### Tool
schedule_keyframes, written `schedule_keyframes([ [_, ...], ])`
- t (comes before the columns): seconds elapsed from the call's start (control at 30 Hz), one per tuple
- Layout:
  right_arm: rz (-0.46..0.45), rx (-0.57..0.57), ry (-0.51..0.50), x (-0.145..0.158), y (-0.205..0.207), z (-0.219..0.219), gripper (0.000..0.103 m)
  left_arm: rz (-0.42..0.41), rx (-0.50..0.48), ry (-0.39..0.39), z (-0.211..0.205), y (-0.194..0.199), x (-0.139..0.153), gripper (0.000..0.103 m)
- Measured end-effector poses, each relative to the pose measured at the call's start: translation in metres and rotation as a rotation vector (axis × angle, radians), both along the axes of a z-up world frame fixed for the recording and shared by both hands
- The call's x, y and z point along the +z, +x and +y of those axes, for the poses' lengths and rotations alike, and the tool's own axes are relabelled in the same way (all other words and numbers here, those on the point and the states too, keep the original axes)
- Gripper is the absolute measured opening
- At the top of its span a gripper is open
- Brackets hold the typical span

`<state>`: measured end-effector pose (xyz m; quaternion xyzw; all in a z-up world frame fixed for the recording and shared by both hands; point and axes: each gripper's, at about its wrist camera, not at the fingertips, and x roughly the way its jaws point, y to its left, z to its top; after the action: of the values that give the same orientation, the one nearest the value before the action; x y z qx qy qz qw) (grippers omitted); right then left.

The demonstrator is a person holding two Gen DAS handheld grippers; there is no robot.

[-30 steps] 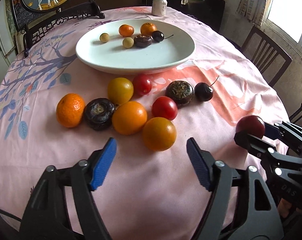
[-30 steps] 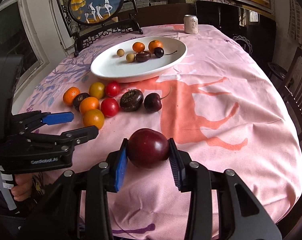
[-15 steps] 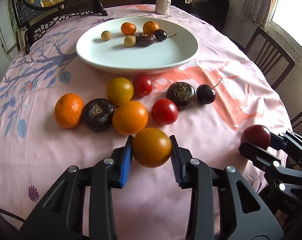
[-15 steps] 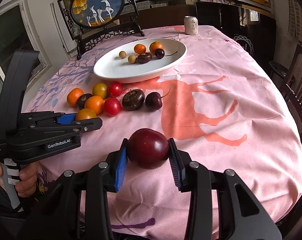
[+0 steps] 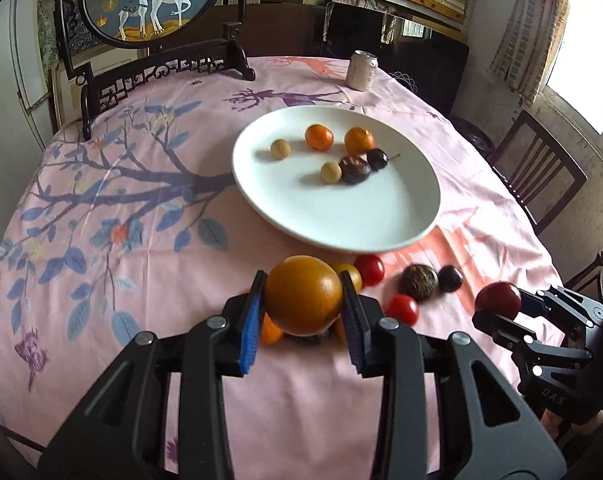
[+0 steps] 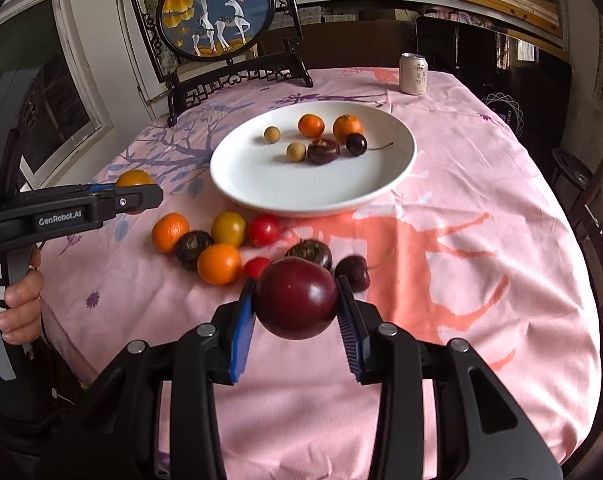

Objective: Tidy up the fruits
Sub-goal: 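Grasp a red plum with the right tool while the left tool grasps an orange tomato, then release the plum and orange tomato onto the plate with both tools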

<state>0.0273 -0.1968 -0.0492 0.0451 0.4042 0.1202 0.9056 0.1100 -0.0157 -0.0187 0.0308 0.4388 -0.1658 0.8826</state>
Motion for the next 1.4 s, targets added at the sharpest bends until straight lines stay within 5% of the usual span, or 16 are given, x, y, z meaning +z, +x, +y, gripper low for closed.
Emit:
schedule_keyframes([
  [0.23,-0.045,-0.015,-0.087,0.027,0.089,0.002,0.039,0.062,0.055,0.065,-0.034,0.104,0.002,0.036],
  [0.47,0.087,-0.077,-0.109,-0.015,0.167,-0.024,0.039,0.175,0.057,0.08,-0.067,0.162,-0.037,0.036],
  [0.73,0.11,-0.051,-0.132,-0.035,0.188,-0.021,0.045,0.199,0.059,0.098,-0.074,0.186,-0.052,0.038],
  [0.77,0.096,-0.057,-0.142,-0.033,0.187,-0.02,0.051,0.191,0.059,0.088,-0.073,0.184,-0.049,0.039],
  [0.83,0.051,-0.073,-0.151,-0.023,0.179,-0.02,0.06,0.152,0.051,0.054,-0.067,0.174,-0.034,0.058],
  [0.87,0.032,-0.073,-0.149,-0.016,0.174,-0.02,0.061,0.115,0.052,0.03,-0.062,0.164,-0.024,0.081],
  [0.9,0.018,-0.071,-0.144,-0.009,0.167,-0.019,0.064,0.068,0.061,0.013,-0.058,0.153,-0.015,0.088],
  [1.4,-0.045,-0.054,-0.068,0.017,0.035,0.011,0.069,-0.221,0.119,-0.011,-0.013,-0.006,0.047,0.088],
])
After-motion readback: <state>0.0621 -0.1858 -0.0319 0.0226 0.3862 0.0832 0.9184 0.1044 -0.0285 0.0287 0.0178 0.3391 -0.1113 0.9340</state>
